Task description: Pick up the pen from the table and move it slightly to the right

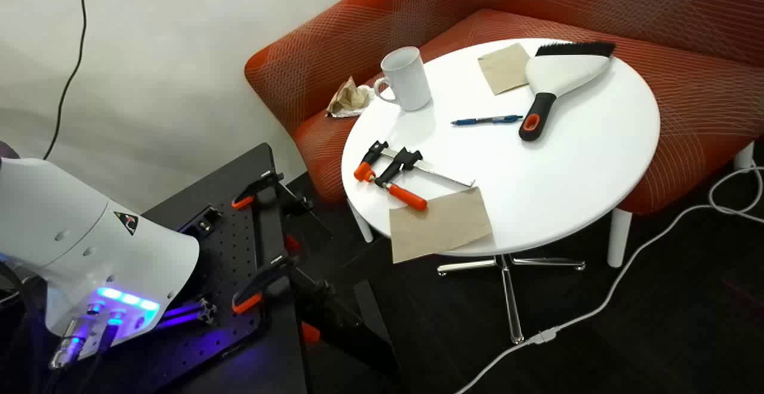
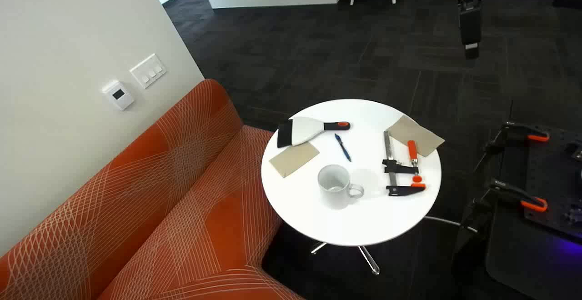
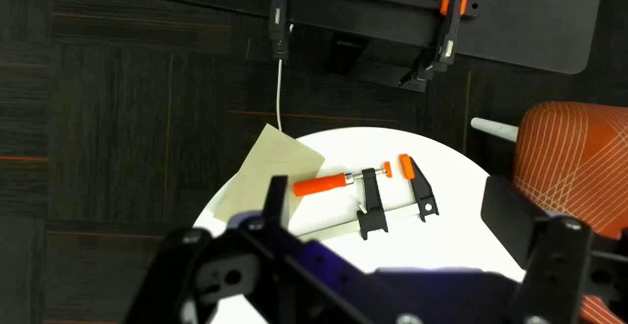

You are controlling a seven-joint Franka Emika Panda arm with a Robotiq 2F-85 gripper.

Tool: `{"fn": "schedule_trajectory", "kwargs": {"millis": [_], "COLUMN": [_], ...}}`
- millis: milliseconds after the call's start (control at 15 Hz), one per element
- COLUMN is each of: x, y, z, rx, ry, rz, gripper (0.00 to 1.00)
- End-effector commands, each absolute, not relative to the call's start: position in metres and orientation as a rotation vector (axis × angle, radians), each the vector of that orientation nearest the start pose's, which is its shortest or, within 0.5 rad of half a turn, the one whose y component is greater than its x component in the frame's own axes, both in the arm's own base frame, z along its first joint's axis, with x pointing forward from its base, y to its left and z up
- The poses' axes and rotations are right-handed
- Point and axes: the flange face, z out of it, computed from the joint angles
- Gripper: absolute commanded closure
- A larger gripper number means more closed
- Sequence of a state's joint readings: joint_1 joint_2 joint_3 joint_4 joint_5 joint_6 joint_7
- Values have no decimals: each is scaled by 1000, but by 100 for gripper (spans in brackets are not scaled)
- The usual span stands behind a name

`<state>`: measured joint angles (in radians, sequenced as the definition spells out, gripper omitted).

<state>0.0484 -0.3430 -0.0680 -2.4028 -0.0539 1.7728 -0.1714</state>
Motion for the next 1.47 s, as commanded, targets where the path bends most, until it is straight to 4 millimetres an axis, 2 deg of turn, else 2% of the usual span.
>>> {"fn": "schedule_trajectory", "kwargs": {"millis": [0,400,800,1200,1400], "x": [403,403,451,512,543], "y": [-13,-13,-3,8,14], "z": [423,423,392,337,304], "rx": [-3098,-3098,-3094,-3037,-3022], "ry": [-276,-276,-163,84,243], "rz": [453,453,316,144,113], "gripper": [0,0,0,0,0]}}
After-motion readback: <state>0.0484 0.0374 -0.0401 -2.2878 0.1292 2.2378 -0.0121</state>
